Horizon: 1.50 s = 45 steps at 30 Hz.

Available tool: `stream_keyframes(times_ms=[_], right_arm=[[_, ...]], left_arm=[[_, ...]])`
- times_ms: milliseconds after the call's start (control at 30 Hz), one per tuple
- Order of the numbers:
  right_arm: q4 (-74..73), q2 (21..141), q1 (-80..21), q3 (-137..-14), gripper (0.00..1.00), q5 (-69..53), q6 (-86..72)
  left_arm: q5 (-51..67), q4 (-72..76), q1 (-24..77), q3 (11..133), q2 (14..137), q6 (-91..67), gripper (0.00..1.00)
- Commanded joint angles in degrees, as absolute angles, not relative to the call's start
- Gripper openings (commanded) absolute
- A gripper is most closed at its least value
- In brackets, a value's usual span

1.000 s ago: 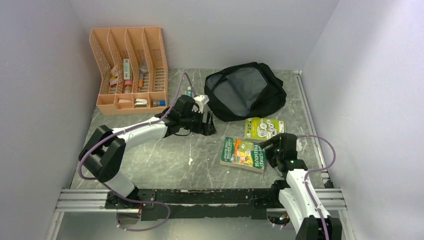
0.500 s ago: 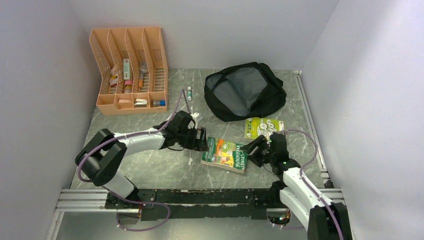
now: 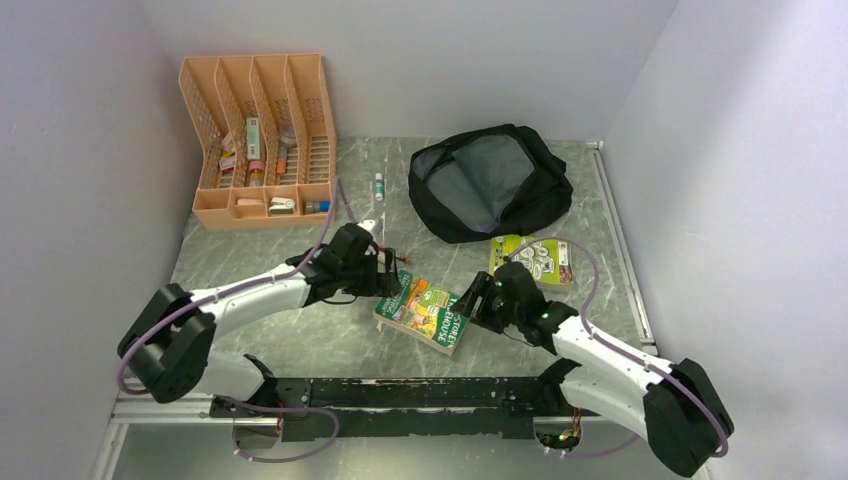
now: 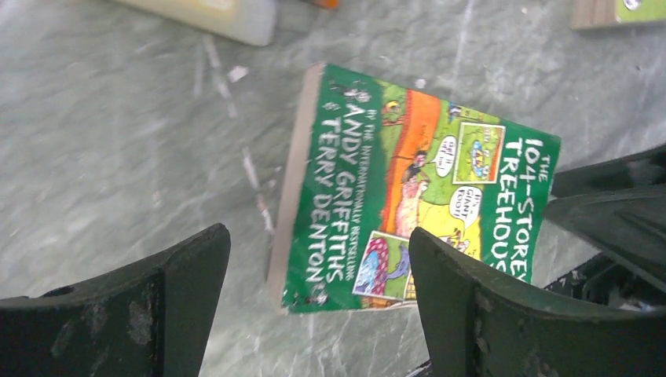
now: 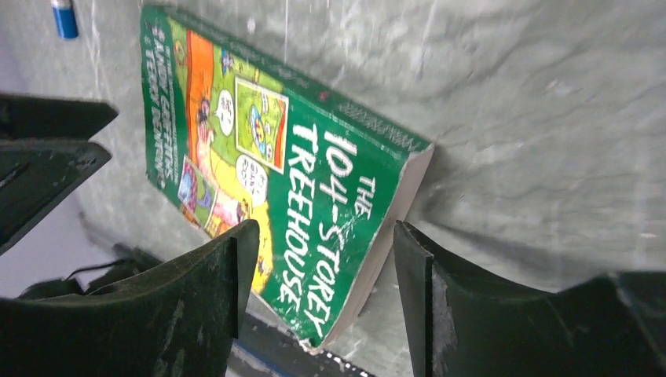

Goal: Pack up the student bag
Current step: Move the book to the center of the board, then adjust the book at the center of the board.

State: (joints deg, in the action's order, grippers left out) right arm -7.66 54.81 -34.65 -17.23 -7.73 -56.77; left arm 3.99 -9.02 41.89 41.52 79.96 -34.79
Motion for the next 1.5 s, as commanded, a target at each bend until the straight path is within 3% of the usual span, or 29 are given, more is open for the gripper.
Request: stream_keyframes(times_ms=[0, 100, 200, 567, 833, 1133, 1467], right_arm=[[-18.6, 51.9, -35.1, -23.4, 0.68, 5.1, -49.7], [-20.1, 50.4, -35.0, -24.8, 0.70, 10.8, -46.9], [-16.3, 51.1, -34.9, -25.1, 0.72, 12.2, -43.9], [2.1, 66.8, -34.6, -28.8, 0.73, 2.2, -32.8], [3.6, 76.5, -34.6, -30.7, 0.73, -4.9, -28.6], [2.2, 73.1, -34.7, -26.1, 0.72, -9.9, -32.1], [-1.4, 67.1, -35.1, -21.3, 0.71, -13.4, -36.4]], left_arm=[[-6.3, -18.4, 41.9, 42.0, 74.6, -40.3, 0.89], [-6.6, -20.6, 42.4, 40.4, 70.9, -43.8, 0.89], [-6.4, -20.4, 45.3, 38.9, 68.9, -47.3, 0.97], [-3.7, -8.3, 51.4, 31.7, 68.7, -57.0, 0.97], [-2.9, -2.6, 51.6, 31.5, 73.1, -55.7, 0.97], [-1.4, 2.0, 51.5, 33.0, 79.9, -54.2, 0.96], [-0.2, 2.6, 51.5, 44.3, 91.7, -46.2, 0.96]])
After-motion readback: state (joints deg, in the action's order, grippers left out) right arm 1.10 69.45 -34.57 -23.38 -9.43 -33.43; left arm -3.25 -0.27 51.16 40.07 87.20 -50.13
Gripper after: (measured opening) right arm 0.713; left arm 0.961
